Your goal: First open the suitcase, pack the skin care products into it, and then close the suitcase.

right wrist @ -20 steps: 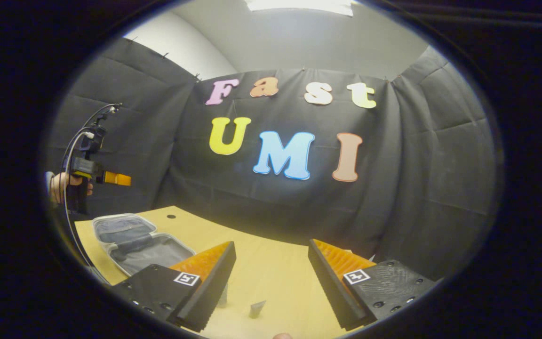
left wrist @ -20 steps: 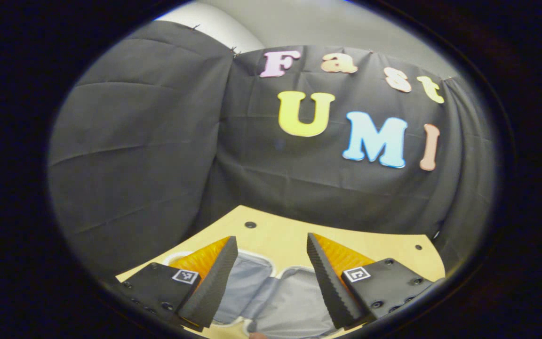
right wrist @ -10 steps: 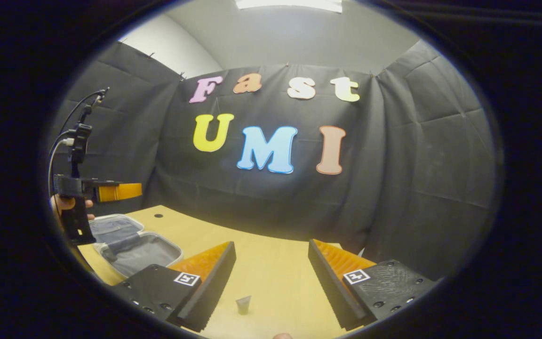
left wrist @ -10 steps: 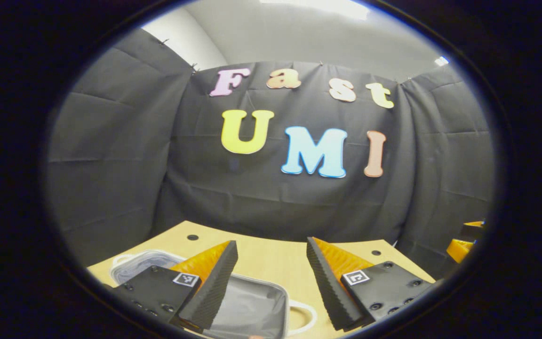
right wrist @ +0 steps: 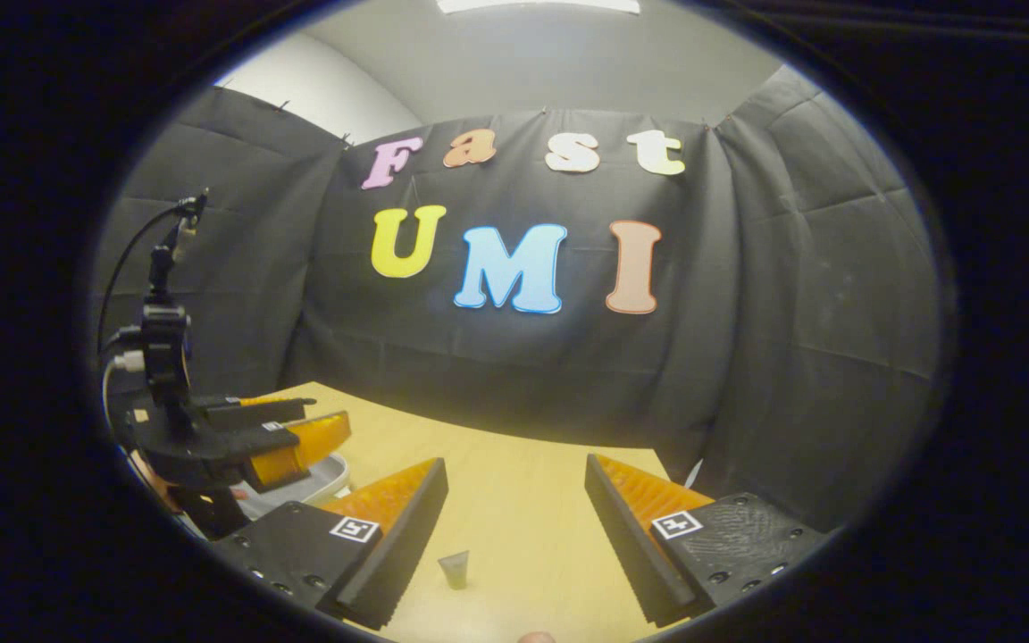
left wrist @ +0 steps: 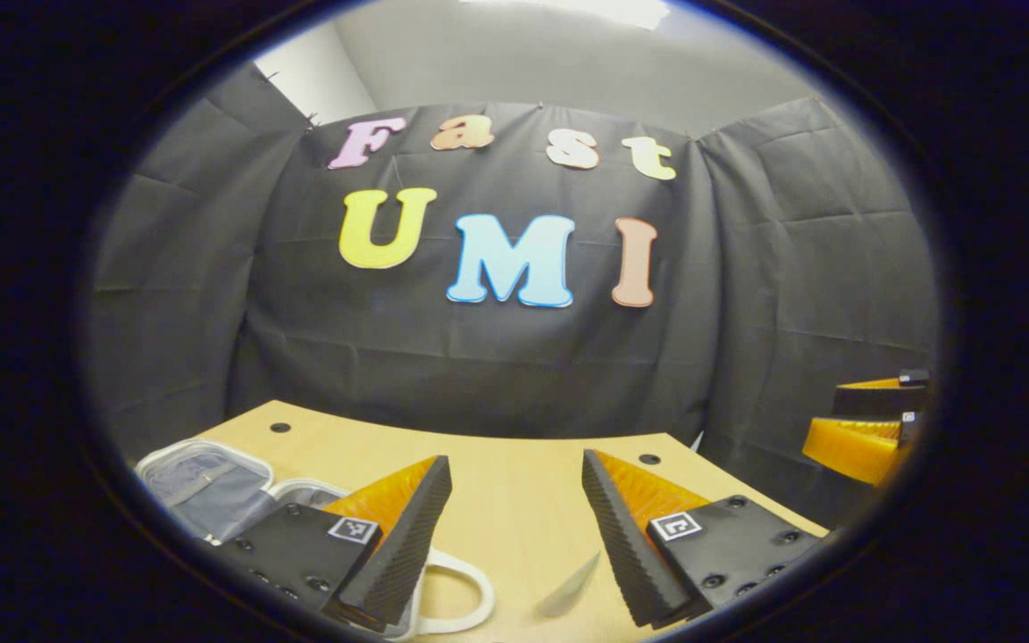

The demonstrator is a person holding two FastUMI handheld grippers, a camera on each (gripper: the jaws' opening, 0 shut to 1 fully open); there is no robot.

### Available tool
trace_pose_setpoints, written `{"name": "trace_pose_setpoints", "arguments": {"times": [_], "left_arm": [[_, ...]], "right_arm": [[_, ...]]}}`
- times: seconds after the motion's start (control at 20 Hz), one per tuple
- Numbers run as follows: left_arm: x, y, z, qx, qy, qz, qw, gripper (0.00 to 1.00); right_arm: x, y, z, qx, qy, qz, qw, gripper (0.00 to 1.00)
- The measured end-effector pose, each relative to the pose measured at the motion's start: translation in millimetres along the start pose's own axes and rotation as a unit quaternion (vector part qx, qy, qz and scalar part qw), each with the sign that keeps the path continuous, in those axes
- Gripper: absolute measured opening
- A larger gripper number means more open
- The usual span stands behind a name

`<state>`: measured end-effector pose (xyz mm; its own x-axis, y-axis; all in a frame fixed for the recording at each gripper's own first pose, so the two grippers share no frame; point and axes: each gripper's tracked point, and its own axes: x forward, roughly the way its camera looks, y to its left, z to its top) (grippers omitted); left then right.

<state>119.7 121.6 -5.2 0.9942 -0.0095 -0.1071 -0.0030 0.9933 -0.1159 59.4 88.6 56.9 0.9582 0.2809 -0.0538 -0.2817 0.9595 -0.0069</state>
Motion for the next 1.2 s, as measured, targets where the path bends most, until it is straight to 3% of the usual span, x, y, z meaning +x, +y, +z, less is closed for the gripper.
{"name": "trace_pose_setpoints", "arguments": {"times": [0.25, 0.45, 0.75, 0.9, 0.95, 1.05, 1.15, 1.2], "left_arm": [[11.2, -46.5, -57.3, 0.005, 0.018, -0.065, 0.998, 0.94], [20.0, -50.7, -122.8, 0.006, 0.051, -0.075, 0.996, 0.95], [25.4, -46.2, -224.2, 0.009, 0.143, -0.07, 0.987, 0.96], [32.0, -49.4, -245.7, 0.019, 0.166, -0.071, 0.983, 0.95], [34.1, -45.5, -248.1, 0.019, 0.168, -0.063, 0.984, 0.9], [39.8, -44.6, -253.2, 0.013, 0.179, -0.064, 0.982, 0.46], [45.2, -41.8, -249.5, 0.013, 0.191, -0.061, 0.98, 0.49], [46.1, -41.7, -248.1, 0.011, 0.196, -0.059, 0.979, 0.44]], "right_arm": [[2.2, -12.1, -20.0, 0.014, 0.026, -0.041, 0.999, 0.94], [3.6, -5.5, -41.5, 0.015, 0.052, -0.053, 0.997, 0.94], [7.4, 3.7, -63.7, 0.013, 0.077, -0.042, 0.996, 0.94], [9.3, 4.5, -70.4, 0.011, 0.086, -0.03, 0.996, 0.94], [10.3, 3.9, -70.7, 0.009, 0.088, -0.027, 0.996, 0.94], [12.2, 1.8, -71.0, 0.002, 0.087, -0.022, 0.996, 0.94], [13.2, 2.6, -69.7, 0.0, 0.084, -0.014, 0.996, 0.94], [14.8, 3.9, -70.5, 0.0, 0.085, -0.009, 0.996, 0.94]]}}
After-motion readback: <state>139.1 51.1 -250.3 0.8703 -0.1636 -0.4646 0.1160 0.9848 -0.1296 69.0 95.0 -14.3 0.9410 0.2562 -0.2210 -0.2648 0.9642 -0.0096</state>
